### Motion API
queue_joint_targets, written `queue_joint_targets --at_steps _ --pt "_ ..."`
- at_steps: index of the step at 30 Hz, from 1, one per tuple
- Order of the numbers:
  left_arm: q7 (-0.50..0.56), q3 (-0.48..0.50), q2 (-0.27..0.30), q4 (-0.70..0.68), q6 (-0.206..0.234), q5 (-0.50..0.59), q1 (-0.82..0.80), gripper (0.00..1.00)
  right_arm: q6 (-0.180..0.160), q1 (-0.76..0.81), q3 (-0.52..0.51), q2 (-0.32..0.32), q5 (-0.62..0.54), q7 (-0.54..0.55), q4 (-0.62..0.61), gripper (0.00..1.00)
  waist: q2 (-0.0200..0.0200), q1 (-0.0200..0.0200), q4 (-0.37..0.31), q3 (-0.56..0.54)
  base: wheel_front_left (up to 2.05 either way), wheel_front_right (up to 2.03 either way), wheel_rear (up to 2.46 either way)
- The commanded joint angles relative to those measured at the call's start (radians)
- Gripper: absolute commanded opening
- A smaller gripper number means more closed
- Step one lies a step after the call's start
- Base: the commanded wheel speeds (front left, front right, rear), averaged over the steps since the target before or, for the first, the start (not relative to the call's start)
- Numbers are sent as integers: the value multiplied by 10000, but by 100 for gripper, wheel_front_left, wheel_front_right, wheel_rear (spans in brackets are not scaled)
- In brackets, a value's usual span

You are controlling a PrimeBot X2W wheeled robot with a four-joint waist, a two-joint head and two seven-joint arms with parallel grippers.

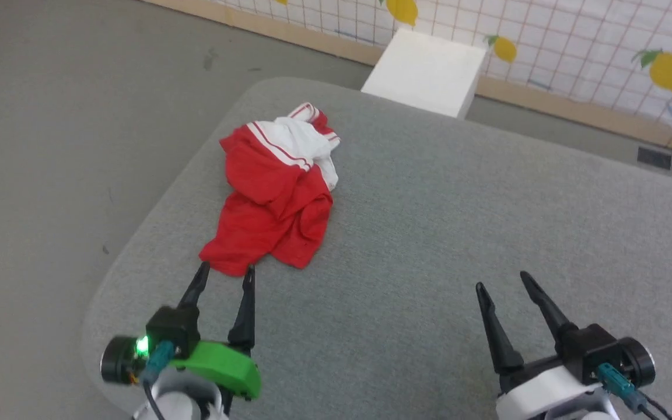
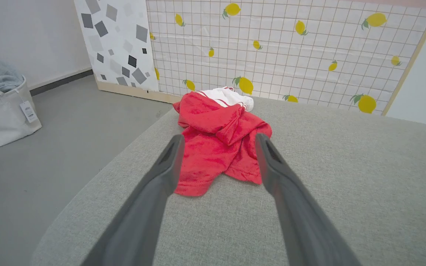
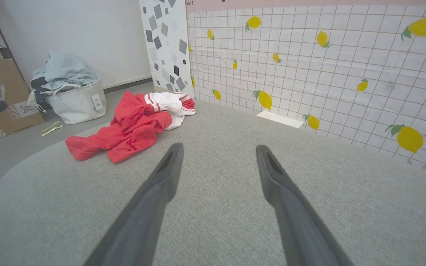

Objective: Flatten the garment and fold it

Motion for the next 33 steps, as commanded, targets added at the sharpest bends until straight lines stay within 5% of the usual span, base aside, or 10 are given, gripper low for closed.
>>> queue_joint_targets --at_steps 1,12,19,25,33 --pt "57 -30 139 176 -163 54 -465 100 -19 -229 -33 -1 -123 -59 -79 100 13 0 -431 542 0 0 0" --pt "3440 -508 1943 1724 -912 -750 -4592 100 -19 -931 -98 -5 -707 -59 -457 100 13 0 -1755 2467 0 0 0" --pt "6671 -1598 3345 2795 -940 -3031 -6769 100 -19 -1483 -64 -11 -720 -59 -628 100 13 0 -2557 3367 0 0 0" --pt "8742 -1826 4214 3518 -941 -4785 -7760 100 -19 -1743 -62 -7 -644 -59 -655 100 13 0 -3081 3806 0 0 0" --pt "10516 -1740 4701 4267 -938 -5660 -7808 100 -19 -1840 -60 -3 -526 -59 -635 100 13 0 -3395 4013 0 0 0"
